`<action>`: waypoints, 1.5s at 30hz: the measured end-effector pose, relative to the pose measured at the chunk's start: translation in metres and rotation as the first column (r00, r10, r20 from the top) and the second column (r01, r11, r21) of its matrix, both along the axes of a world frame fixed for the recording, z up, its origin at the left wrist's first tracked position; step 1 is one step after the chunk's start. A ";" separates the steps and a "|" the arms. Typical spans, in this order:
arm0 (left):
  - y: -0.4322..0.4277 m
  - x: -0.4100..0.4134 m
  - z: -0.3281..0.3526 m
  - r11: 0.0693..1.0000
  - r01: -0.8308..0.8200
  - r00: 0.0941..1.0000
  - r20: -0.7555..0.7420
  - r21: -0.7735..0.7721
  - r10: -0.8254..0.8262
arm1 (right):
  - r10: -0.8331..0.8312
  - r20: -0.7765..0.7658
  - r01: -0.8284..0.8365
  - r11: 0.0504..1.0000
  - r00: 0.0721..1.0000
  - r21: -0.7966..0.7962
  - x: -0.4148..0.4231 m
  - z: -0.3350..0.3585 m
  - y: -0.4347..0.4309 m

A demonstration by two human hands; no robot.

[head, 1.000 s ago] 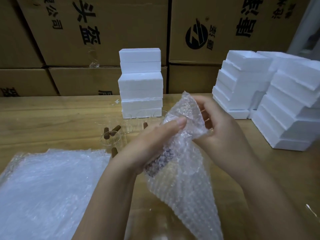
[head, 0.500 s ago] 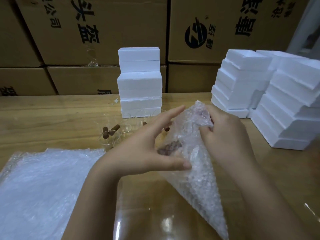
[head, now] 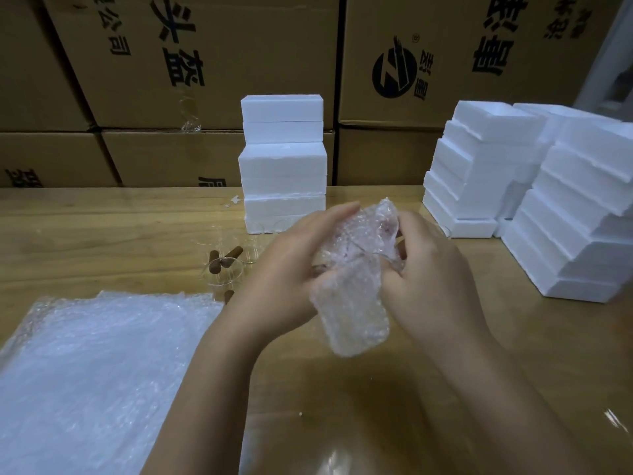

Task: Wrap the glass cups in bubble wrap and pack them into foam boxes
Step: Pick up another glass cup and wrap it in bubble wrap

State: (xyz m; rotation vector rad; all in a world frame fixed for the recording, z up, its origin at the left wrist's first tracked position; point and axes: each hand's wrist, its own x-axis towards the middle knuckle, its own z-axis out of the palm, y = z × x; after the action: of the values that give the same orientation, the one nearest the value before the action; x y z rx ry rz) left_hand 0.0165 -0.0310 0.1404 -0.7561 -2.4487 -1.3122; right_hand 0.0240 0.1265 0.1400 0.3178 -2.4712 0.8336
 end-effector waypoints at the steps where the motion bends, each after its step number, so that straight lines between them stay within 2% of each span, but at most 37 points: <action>1: 0.000 0.000 0.000 1.000 -0.029 0.999 -0.019 0.010 0.029 | 0.014 -0.018 -0.014 1.000 1.000 -0.005 0.001 0.000 -0.002; 7: 0.001 -0.003 0.001 0.975 -0.208 0.974 -0.073 0.071 0.213 | 0.114 -0.074 -0.120 0.990 0.991 -0.078 0.004 -0.003 -0.012; 13: -0.002 -0.004 0.005 0.940 -0.257 0.965 0.016 0.224 0.260 | 0.382 0.111 -0.371 0.922 0.917 -0.109 0.004 0.001 -0.002; 15: -0.005 -0.006 0.003 0.931 -0.273 0.961 0.029 0.241 0.275 | 0.408 0.139 -0.402 0.913 0.902 -0.068 0.005 0.002 0.000; 18: -0.002 -0.007 0.002 0.928 -0.296 0.955 0.049 0.228 0.293 | 0.345 0.106 -0.344 0.939 0.933 -0.029 0.003 0.000 -0.003; 22: 0.006 -0.007 0.001 0.936 -0.335 0.941 -0.003 0.108 0.338 | 0.229 0.019 -0.222 0.956 0.973 -0.190 0.001 -0.005 -0.008; 25: 0.010 -0.004 0.002 0.953 -0.302 0.951 -0.066 0.028 0.303 | 0.172 0.010 -0.162 0.946 0.985 -0.280 0.001 -0.006 -0.009; 28: 0.011 0.000 0.003 0.978 -0.183 0.981 -0.083 -0.097 0.175 | 0.109 0.008 -0.100 0.938 0.994 -0.332 -0.001 -0.006 -0.005; 34: 0.007 0.007 0.003 0.986 0.090 0.996 0.032 -0.140 -0.086 | 0.030 0.087 0.000 0.946 0.996 -0.326 -0.006 -0.005 0.007; 37: 0.004 0.006 0.001 0.965 0.106 0.994 0.033 -0.238 -0.101 | 0.010 0.131 0.029 0.957 0.991 -0.290 -0.008 -0.006 0.008; 40: 0.003 0.003 -0.001 0.960 0.073 0.997 0.002 -0.270 -0.075 | 0.006 0.166 0.042 0.959 0.986 -0.281 -0.010 -0.005 0.008; 45: 0.001 0.002 0.000 0.976 0.108 0.994 0.007 -0.190 -0.109 | 0.094 0.140 -0.035 0.927 0.986 -0.375 -0.008 -0.003 0.007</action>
State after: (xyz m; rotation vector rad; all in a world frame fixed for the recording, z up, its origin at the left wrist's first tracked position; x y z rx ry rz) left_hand 0.0190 -0.0297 0.1399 -0.9500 -2.5896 -1.1207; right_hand 0.0155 0.1334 0.1369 0.2035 -2.3835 1.3757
